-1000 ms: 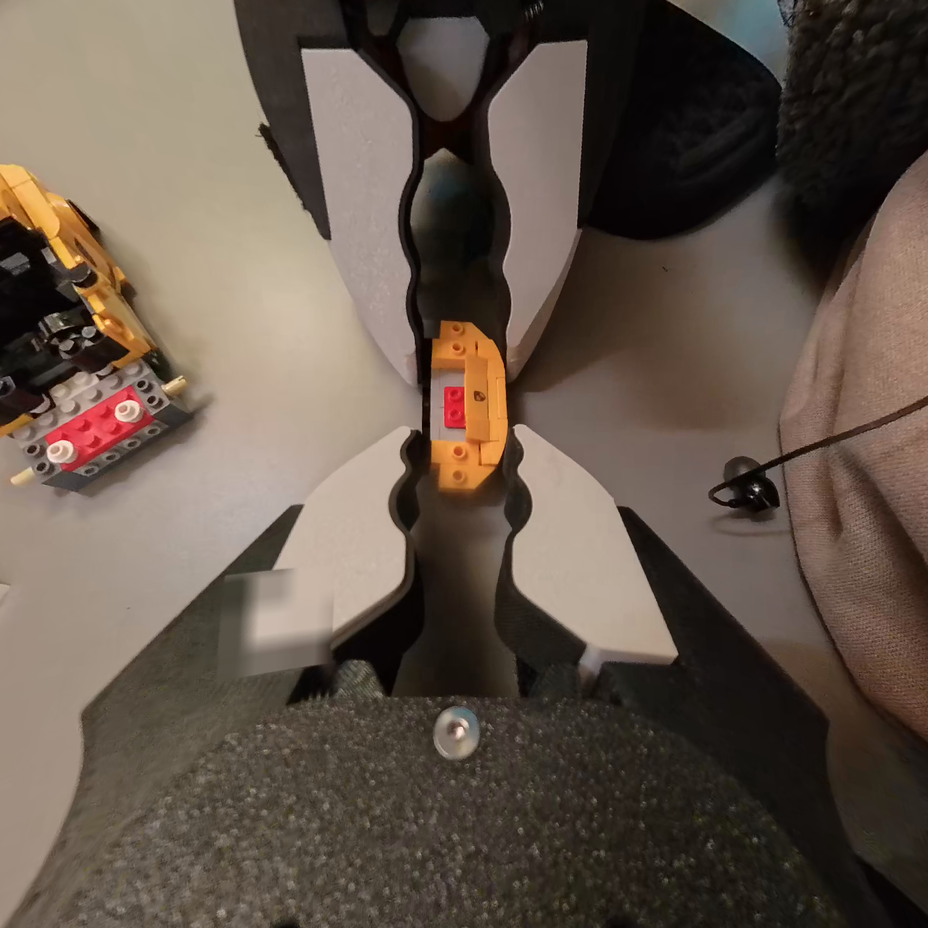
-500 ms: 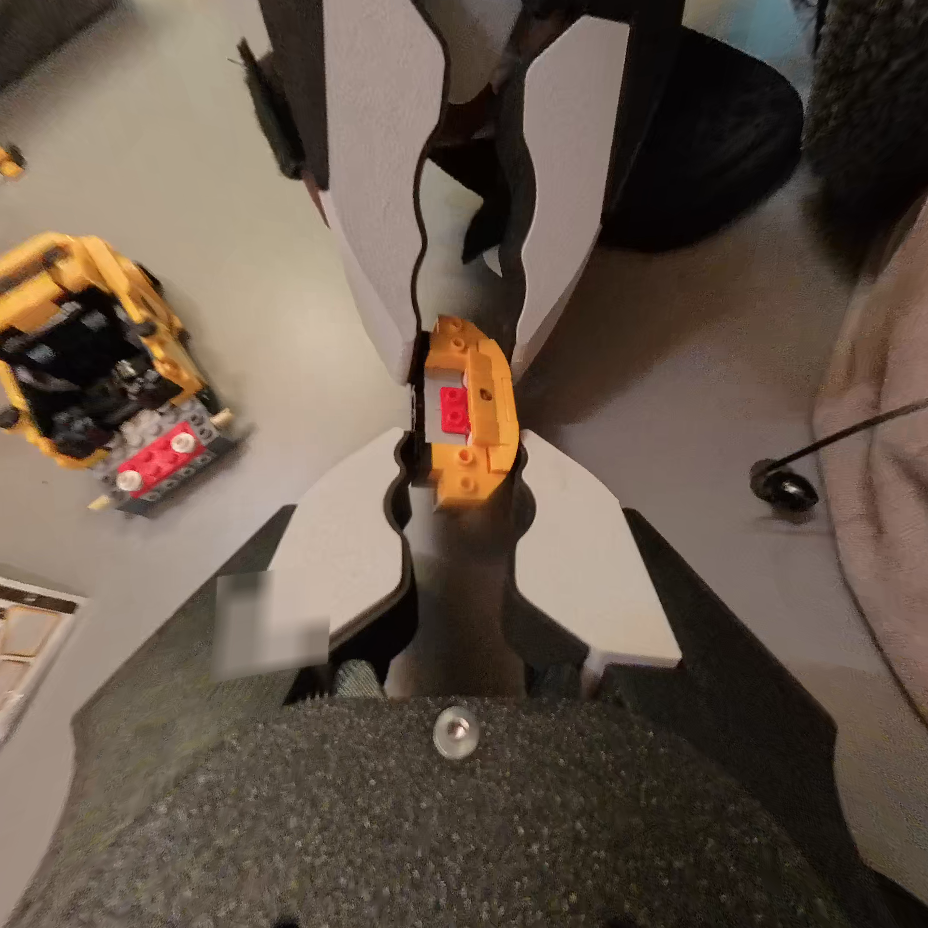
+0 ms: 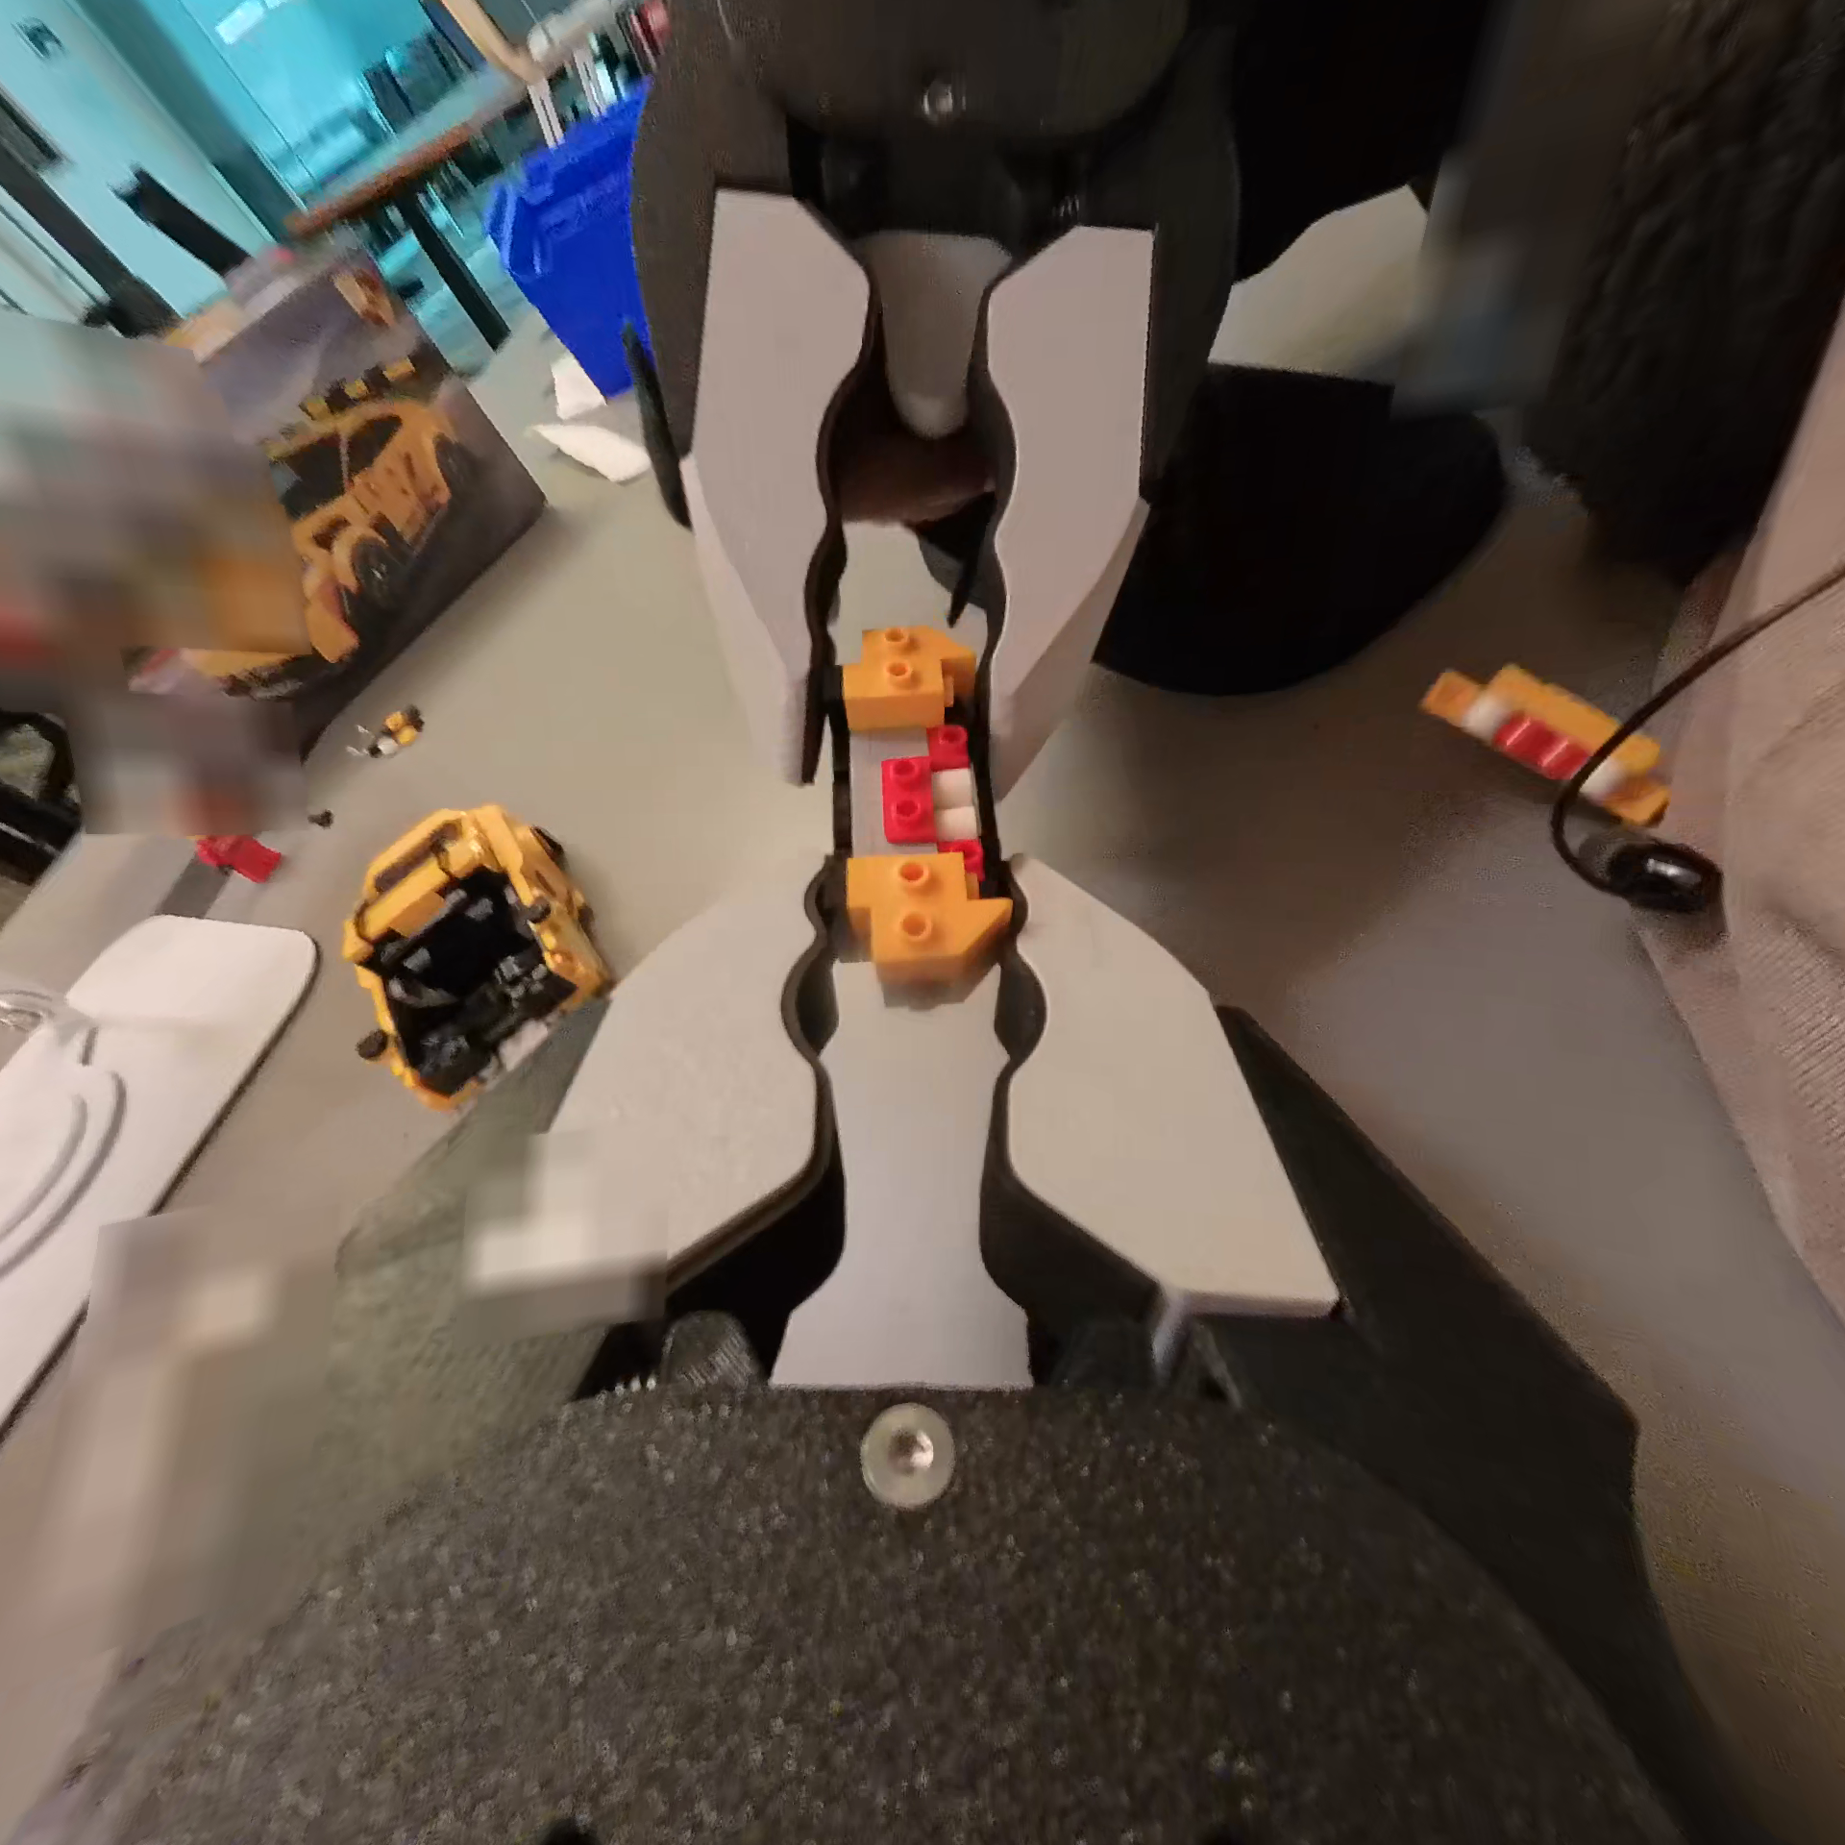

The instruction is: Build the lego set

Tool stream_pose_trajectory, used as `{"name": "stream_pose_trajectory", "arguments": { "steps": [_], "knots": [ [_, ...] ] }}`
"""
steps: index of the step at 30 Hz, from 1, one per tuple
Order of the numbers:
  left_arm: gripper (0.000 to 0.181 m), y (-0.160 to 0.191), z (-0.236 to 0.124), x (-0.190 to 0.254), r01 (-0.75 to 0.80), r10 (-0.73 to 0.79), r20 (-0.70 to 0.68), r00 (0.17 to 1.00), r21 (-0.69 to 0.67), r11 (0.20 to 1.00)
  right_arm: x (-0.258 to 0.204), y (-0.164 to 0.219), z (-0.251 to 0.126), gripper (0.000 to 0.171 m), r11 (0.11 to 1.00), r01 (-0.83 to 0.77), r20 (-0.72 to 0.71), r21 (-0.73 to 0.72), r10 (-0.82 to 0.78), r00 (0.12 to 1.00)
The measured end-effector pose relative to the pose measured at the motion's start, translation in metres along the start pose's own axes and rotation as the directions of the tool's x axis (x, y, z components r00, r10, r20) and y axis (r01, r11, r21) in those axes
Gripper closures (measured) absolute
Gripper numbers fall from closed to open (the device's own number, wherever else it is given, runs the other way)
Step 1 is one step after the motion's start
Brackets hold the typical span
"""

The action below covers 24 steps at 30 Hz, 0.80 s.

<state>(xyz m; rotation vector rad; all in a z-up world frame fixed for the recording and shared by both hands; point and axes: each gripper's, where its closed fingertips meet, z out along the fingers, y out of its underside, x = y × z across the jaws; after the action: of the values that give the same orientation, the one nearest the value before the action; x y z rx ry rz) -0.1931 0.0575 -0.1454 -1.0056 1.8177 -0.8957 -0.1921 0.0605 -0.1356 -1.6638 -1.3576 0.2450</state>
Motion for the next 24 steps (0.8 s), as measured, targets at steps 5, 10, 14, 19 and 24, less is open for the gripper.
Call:
{"name": "stream_pose_trajectory", "arguments": {
  "steps": [5, 10, 14, 19, 24],
  "knots": [
    [0.153, 0.012, 0.004, 0.001, 0.104, -0.106, -0.053, 0.993, -0.045, 0.994, 0.0, 0.009, 0.003, 0.142, 0.997, -0.076, 0.014, 0.015, 0.076, 0.997],
    [0.153, 0.033, 0.011, 0.01, 0.18, -0.199, -0.108, 0.974, -0.162, 0.97, -0.007, 0.021, 0.01, 0.144, 0.989, -0.149, 0.095, -0.015, 0.15, 0.984],
    [0.148, 0.048, 0.016, 0.017, 0.176, -0.211, -0.124, 0.97, -0.247, 0.953, -0.013, 0.036, 0.013, 0.145, 0.972, -0.224, 0.153, -0.075, 0.234, 0.96],
    [0.146, 0.05, 0.017, 0.019, 0.19, -0.231, -0.138, 0.963, -0.261, 0.947, -0.019, 0.057, 0.018, 0.145, 0.96, -0.195, 0.173, -0.198, 0.23, 0.958],
    [0.152, 0.054, 0.017, 0.023, 0.165, -0.214, -0.147, 0.966, -0.292, 0.942, -0.023, 0.062, 0.022, 0.144, 0.958, -0.155, 0.183, -0.241, 0.201, 0.962]
  ]
}}
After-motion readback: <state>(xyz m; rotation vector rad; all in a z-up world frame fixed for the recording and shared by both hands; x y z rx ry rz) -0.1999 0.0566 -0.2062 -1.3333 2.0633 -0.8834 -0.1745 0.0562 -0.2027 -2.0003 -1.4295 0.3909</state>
